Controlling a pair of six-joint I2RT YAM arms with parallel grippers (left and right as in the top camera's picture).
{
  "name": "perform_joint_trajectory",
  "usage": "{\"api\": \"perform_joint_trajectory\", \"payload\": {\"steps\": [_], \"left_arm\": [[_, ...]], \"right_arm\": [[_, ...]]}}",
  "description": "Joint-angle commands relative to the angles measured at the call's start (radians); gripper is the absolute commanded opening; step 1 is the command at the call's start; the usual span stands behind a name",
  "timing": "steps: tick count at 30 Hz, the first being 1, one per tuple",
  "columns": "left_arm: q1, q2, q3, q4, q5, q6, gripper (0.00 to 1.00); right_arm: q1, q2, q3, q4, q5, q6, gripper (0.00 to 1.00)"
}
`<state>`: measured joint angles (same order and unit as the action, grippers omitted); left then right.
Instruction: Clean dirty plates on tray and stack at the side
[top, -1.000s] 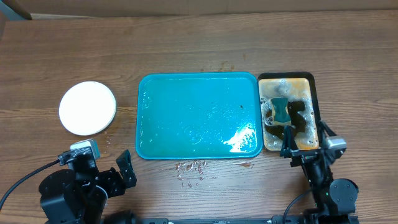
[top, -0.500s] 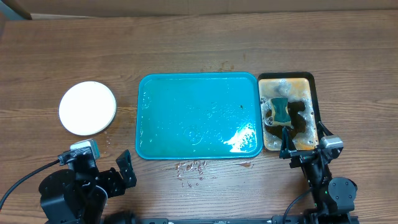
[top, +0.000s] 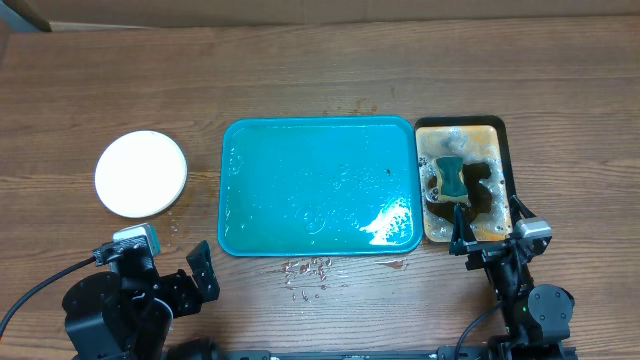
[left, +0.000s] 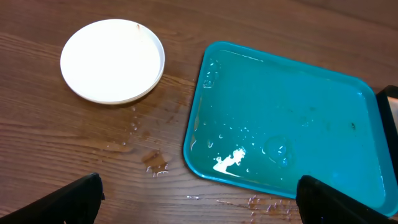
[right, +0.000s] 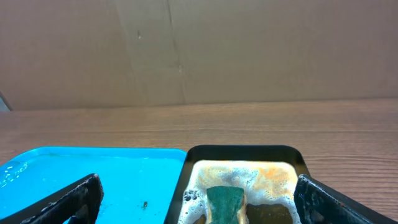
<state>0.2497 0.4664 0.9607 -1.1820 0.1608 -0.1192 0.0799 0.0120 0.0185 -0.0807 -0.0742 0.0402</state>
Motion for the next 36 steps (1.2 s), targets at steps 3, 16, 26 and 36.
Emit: {"api": "perform_joint_trajectory", "payload": {"steps": [3, 16, 26, 36], "left_arm": [[-0.003, -0.008, -0.003, 0.002, -0.007, 0.019, 1.0], [-0.211, -0.196, -0.278, 0.3, -0.03, 0.018, 1.0], [-0.247, -0.423, -0.693, 0.768, -0.029, -0.083, 1.0], [-0.25, -0.463, -0.94, 1.32, 0.018, 0.058, 1.0]], "right_arm": [[-0.003, -0.009, -0.011, 0.004, -0.005, -0.007, 1.0], [-0.003, -0.009, -0.011, 0.004, -0.005, -0.007, 1.0], [-0.003, -0.009, -0.011, 0.004, -0.005, -0.007, 1.0], [-0.003, -0.009, -0.01, 0.004, -0.005, -0.007, 1.0]]}}
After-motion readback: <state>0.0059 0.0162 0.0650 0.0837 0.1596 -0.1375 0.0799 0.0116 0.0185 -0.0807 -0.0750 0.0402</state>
